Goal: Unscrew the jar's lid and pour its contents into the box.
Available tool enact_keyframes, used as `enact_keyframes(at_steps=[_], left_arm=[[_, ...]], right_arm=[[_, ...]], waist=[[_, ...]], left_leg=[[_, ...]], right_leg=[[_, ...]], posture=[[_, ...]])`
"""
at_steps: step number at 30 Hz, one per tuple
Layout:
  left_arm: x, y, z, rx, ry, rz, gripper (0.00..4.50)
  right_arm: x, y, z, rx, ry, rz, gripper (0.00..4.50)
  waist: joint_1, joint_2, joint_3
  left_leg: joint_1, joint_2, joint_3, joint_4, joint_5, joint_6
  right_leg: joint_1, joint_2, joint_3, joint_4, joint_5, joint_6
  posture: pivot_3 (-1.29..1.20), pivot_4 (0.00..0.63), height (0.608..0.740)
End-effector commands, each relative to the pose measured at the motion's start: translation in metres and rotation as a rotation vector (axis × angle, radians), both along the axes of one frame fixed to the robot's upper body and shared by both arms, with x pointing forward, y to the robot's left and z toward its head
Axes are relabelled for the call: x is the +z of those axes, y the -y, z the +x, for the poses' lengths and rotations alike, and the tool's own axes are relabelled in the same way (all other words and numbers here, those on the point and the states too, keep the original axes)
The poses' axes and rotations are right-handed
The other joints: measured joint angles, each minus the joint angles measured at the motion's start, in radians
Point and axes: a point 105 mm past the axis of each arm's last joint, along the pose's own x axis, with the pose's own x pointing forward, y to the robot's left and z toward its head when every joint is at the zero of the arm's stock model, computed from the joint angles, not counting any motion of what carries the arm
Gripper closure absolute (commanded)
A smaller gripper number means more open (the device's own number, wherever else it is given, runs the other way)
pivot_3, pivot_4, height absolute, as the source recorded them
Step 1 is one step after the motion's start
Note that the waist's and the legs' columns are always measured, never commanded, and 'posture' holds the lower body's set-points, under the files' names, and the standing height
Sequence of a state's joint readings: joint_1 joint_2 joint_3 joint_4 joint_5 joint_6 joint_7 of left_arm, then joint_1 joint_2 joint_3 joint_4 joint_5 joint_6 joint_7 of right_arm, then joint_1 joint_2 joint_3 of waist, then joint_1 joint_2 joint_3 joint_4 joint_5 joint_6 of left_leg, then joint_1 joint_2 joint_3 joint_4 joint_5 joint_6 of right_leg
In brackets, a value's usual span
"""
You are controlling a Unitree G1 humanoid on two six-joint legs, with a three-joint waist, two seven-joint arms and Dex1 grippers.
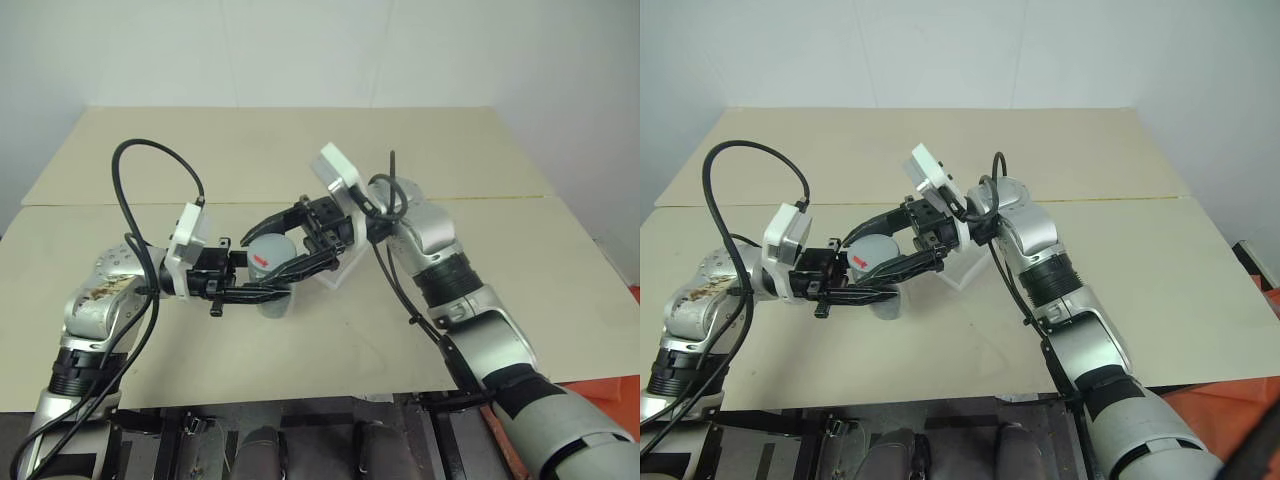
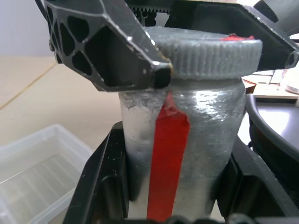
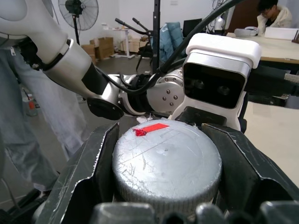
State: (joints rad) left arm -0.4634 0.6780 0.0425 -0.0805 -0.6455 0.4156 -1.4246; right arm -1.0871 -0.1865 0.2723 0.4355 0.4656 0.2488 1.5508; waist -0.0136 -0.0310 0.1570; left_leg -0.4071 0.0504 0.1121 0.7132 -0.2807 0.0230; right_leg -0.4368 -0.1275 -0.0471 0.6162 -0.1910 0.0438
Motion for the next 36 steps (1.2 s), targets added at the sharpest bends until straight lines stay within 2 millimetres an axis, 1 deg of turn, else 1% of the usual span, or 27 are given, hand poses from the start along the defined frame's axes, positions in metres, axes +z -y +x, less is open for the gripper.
enact_keyframes(at_steps=[1, 2, 3, 5, 7, 11, 14, 17, 20, 23, 25, 29, 33, 36], left_arm=[[0.011, 0.013, -0.012, -0.09, 0.075, -0.031, 2.59], [0.011, 0.01, -0.009, -0.072, 0.073, -0.034, 2.59], [0.011, 0.009, -0.008, -0.061, 0.072, -0.036, 2.59], [0.011, 0.002, -0.001, -0.006, 0.073, -0.05, 2.59], [0.01, -0.003, 0.005, 0.051, 0.064, -0.068, 2.59], [0.007, -0.009, 0.013, 0.117, 0.054, -0.085, 2.59], [0.007, -0.009, 0.018, 0.138, 0.061, -0.083, 2.59], [0.008, -0.005, 0.022, 0.148, 0.068, -0.084, 2.59], [0.009, -0.001, 0.027, 0.169, 0.079, -0.089, 2.59], [0.01, 0.002, 0.03, 0.194, 0.081, -0.106, 2.59], [0.011, 0.004, 0.03, 0.198, 0.081, -0.112, 2.59], [0.01, 0.004, 0.028, 0.198, 0.078, -0.109, 2.59], [0.011, 0.001, 0.027, 0.214, 0.082, -0.114, 2.59], [0.011, -0.004, 0.025, 0.225, 0.08, -0.11, 2.59]], right_arm=[[0.004, 0.004, 0.016, -0.155, 0.064, 0.023, 0.55], [0.006, 0.006, 0.019, -0.195, 0.07, 0.042, 0.19], [0.007, 0.007, 0.02, -0.224, 0.074, 0.055, 0.02], [0.01, 0.013, 0.025, -0.347, 0.095, 0.104, 0.02], [0.013, 0.02, 0.024, -0.437, 0.1, 0.147, 0.02], [0.009, 0.029, 0.008, -0.486, 0.074, 0.172, 0.02], [0.009, 0.026, -0.002, -0.525, 0.059, 0.189, 0.02], [0.011, 0.019, -0.006, -0.573, 0.053, 0.202, 0.02], [0.015, 0.012, -0.002, -0.647, 0.058, 0.208, 0.02], [0.017, 0.008, -0.001, -0.674, 0.074, 0.208, 0.02], [0.016, 0.005, -0.001, -0.682, 0.089, 0.196, 0.02], [0.012, 0.0, 0.006, -0.731, 0.096, 0.169, 0.02], [0.011, 0.001, 0.012, -0.778, 0.081, 0.174, 0.02], [0.011, 0.008, 0.014, -0.796, 0.08, 0.173, 0.02]], waist=[[0.0, 0.0, 0.0], [-0.001, 0.0, 0.0], [-0.001, 0.0, 0.0], [-0.001, 0.0, 0.0], [0.0, 0.0, 0.0], [0.001, 0.0, 0.0], [0.001, 0.0, 0.0], [-0.004, 0.0, 0.0], [-0.004, 0.0, 0.0], [-0.002, 0.0, 0.0], [-0.001, 0.0, 0.0], [-0.001, 0.0, 0.0], [-0.001, 0.0, 0.0], [-0.002, 0.0, 0.0]], left_leg=[[0.0, 0.0, 0.0, 0.0, 0.0, 0.0], [0.0, 0.0, 0.0, 0.0, 0.0, 0.0], [0.0, 0.0, 0.0, 0.0, 0.0, -0.001], [0.0, 0.0, 0.0, 0.0, 0.001, -0.001], [0.0, 0.0, 0.0, 0.0, 0.001, -0.001], [-0.001, 0.0, 0.0, 0.0, 0.001, -0.001], [0.0, 0.0, 0.0, 0.0, 0.001, -0.001], [0.0, 0.0, 0.0, 0.0, 0.001, -0.002], [0.001, 0.0, 0.0, 0.0, 0.001, -0.002], [0.0, 0.0, 0.0, 0.0, 0.001, -0.001], [0.0, 0.0, 0.0, 0.0, 0.001, -0.001], [0.0, 0.0, 0.0, 0.0, 0.001, -0.001], [0.0, 0.0, 0.0, 0.0, 0.001, -0.001], [0.0, 0.0, 0.0, 0.0, 0.001, -0.001]], right_leg=[[0.0, 0.0, 0.0, 0.0, 0.0, 0.0], [0.0, 0.0, 0.0, 0.0, 0.0, 0.0], [0.0, 0.0, 0.0, 0.0, 0.0, 0.0], [0.0, 0.0, 0.0, 0.001, 0.0, 0.0], [-0.001, 0.0, 0.0, 0.001, 0.0, 0.0], [-0.001, 0.0, 0.0, 0.001, 0.0, 0.0], [-0.001, 0.0, 0.0, 0.001, 0.0, 0.0], [-0.001, 0.0, 0.0, 0.002, 0.0, 0.0], [-0.001, 0.0, 0.0, 0.002, 0.0, 0.0], [-0.001, 0.0, 0.0, 0.001, 0.0, 0.0], [-0.001, 0.0, 0.0, 0.001, 0.0, 0.0], [-0.001, 0.0, 0.0, 0.001, 0.0, 0.0], [-0.001, 0.0, 0.0, 0.001, 0.0, 0.0], [-0.001, 0.0, 0.0, 0.001, 0.0, 0.0]], posture=[[0.0, 0.15, 0.74], [0.0, 0.15, 0.74], [0.0, 0.15, 0.74], [0.0, 0.15, 0.74], [0.0, 0.15, 0.74], [0.0, 0.15, 0.74], [0.0, 0.15, 0.74], [0.0, 0.15, 0.74], [0.0, 0.15, 0.74], [0.0, 0.15, 0.74], [0.0, 0.15, 0.74], [0.0, 0.15, 0.74], [0.0, 0.15, 0.74], [0.0, 0.15, 0.74]])
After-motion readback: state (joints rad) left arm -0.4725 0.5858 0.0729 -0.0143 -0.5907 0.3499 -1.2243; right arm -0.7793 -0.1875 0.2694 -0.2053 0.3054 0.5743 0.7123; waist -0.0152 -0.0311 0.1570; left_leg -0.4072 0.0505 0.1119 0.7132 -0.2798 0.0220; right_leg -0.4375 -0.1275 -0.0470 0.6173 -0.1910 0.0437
